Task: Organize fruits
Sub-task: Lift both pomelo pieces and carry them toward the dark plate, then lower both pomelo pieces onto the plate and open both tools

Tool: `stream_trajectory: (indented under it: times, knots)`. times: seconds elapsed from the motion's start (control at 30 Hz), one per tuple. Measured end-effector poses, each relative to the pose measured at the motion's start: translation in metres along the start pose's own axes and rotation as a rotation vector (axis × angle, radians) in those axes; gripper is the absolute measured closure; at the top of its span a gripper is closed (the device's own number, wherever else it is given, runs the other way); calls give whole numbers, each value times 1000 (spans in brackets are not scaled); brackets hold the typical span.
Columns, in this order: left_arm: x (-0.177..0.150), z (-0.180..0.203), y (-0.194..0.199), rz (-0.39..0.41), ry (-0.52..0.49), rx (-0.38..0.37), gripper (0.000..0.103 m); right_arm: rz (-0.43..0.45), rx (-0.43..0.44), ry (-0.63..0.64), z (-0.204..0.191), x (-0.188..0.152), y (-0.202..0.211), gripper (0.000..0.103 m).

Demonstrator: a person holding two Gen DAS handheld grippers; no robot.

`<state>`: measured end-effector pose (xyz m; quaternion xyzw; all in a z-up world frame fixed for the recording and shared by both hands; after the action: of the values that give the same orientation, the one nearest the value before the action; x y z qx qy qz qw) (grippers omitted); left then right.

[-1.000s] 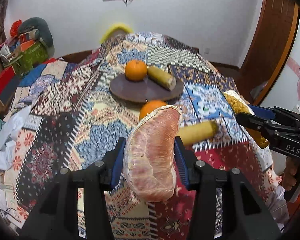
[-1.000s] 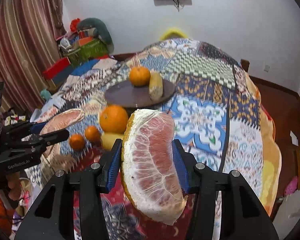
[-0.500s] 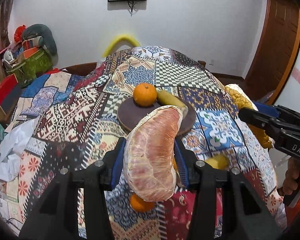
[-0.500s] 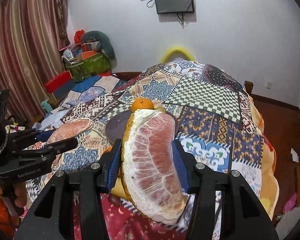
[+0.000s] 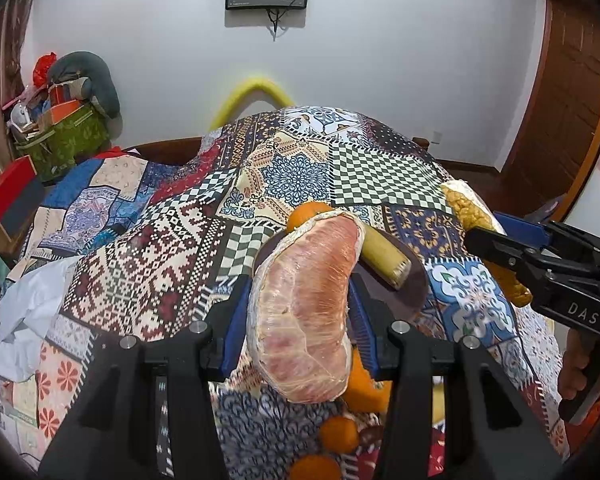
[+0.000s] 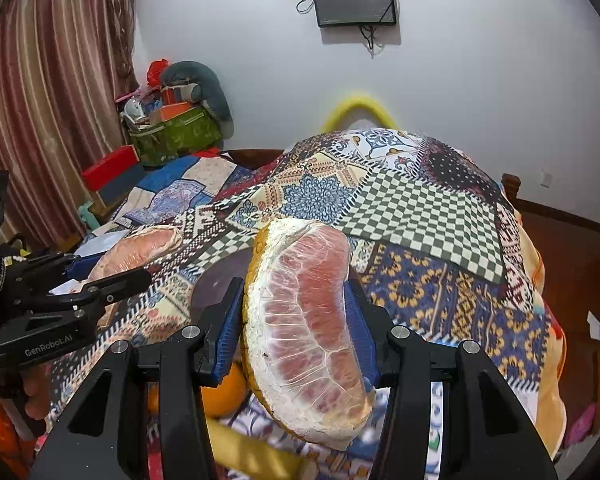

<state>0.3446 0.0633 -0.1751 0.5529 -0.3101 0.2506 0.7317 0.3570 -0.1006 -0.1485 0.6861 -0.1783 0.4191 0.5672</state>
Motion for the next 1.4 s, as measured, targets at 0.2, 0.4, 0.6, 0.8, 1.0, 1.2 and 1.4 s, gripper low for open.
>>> stream_trajectory:
  times: [0.2,0.4,0.6,0.8,1.0,1.2,1.4]
  knots:
    - [6,-14,-22,-14,10,8,56,3,-2,27,-8,12,-22,57]
    - [12,-32,-38,-25,34,18,56,-21,14,56,-18,16,-48,57]
    - [15,-45,-53,-38,46,32,56,-97,29,86,-25,14,-83,57]
    - [14,-51,-63,-49,57,35,56,-153,29,112,-30,10,-105,57]
    - [16,-53,-69,-53,61,39,56,-209,43,107,-29,9,-121,57]
    - [18,-51,-73,-58,59,36,56,-223,47,104,-30,9,-123,56]
    - [21,-40,-83,-72,36,27,56,-228,66,62,-20,10,-121,52]
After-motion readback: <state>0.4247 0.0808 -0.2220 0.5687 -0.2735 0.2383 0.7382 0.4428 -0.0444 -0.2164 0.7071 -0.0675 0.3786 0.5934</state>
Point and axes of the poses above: each gripper's, at about its wrist camera, not at the fingertips, and y roughly against the way its jaws point, z to its right, x to its top, the point moved 4 cm from there along -y, roughly the way its jaws point, and after that the axes turned 11 degrees about -x, right-handed, at the moved point
